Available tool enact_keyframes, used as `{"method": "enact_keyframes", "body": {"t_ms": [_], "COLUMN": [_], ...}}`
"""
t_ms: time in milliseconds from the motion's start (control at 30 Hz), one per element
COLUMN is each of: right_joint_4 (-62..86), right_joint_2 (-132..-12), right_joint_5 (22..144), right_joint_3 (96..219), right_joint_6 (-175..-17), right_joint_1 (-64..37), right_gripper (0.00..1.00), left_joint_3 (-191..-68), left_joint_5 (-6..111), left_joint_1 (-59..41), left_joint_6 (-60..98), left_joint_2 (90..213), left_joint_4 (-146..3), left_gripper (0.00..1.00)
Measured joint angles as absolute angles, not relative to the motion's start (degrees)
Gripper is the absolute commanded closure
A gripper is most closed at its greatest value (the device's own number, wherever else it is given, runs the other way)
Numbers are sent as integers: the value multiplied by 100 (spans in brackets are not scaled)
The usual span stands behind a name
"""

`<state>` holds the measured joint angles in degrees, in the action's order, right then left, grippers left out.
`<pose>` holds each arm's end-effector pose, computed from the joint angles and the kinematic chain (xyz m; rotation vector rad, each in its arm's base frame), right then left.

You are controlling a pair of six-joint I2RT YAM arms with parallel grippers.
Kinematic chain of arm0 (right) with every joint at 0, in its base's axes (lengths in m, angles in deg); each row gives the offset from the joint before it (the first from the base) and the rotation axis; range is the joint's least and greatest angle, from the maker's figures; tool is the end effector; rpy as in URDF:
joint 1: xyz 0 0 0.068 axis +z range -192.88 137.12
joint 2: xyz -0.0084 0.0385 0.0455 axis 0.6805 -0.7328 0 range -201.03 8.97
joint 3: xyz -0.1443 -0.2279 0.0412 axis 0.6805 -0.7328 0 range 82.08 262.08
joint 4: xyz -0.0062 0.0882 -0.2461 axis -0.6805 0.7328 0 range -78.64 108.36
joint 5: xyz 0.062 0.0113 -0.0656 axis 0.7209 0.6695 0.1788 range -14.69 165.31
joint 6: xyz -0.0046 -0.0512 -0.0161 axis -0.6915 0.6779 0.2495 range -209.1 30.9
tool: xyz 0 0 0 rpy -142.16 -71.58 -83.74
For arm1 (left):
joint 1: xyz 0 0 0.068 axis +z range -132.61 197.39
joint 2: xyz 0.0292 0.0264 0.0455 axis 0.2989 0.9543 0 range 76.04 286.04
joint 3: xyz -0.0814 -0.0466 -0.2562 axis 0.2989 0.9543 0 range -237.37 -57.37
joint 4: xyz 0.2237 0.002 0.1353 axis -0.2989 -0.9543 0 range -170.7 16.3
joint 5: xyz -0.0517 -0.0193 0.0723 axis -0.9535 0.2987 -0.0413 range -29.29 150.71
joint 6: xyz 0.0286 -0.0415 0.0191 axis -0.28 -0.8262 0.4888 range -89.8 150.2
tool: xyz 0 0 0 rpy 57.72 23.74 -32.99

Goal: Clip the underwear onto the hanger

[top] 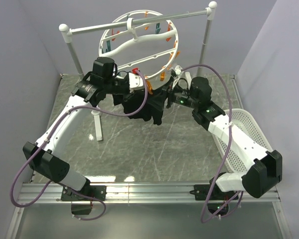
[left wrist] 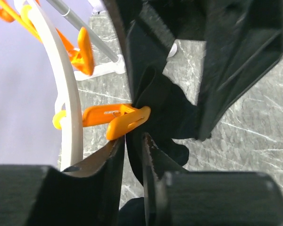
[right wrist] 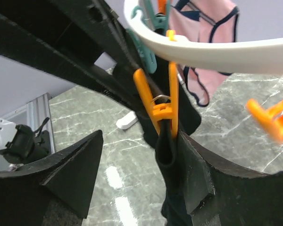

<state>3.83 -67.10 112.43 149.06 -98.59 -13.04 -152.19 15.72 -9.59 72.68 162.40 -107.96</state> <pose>0.2585 0.1731 0.3876 -0.8026 1.4928 1.0371 0.2792 -0.1704 0.4293 1.4632 1.2589 -0.6086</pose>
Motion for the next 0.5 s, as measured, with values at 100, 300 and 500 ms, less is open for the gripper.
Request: {"method": "enact_keyframes", "body": {"t_ms": [100,300,500], "right_joint_4": [518,853,1178], "right_joint_2": [-6520,-6124,-5820], "right_joint_5": [11239,11237,11235], "right_joint_3": [14823,14766,14758], "right_joint_6": [-9855,-9759,-9593], "right_joint_1": [-1304,-1304,-1304], "right_gripper": [29,28,24], "left_joint_3": [-15095,-14756,-14389], "left_joint_5": [1587,1659,1768], "left_joint_1": [-959,-959,-959], "left_joint_6": [7117,6745,6256], "left_joint_2": [16159,15886,15480], "left_joint_4": [-10704,-10562,-10437], "left_gripper": [64,36,7]}}
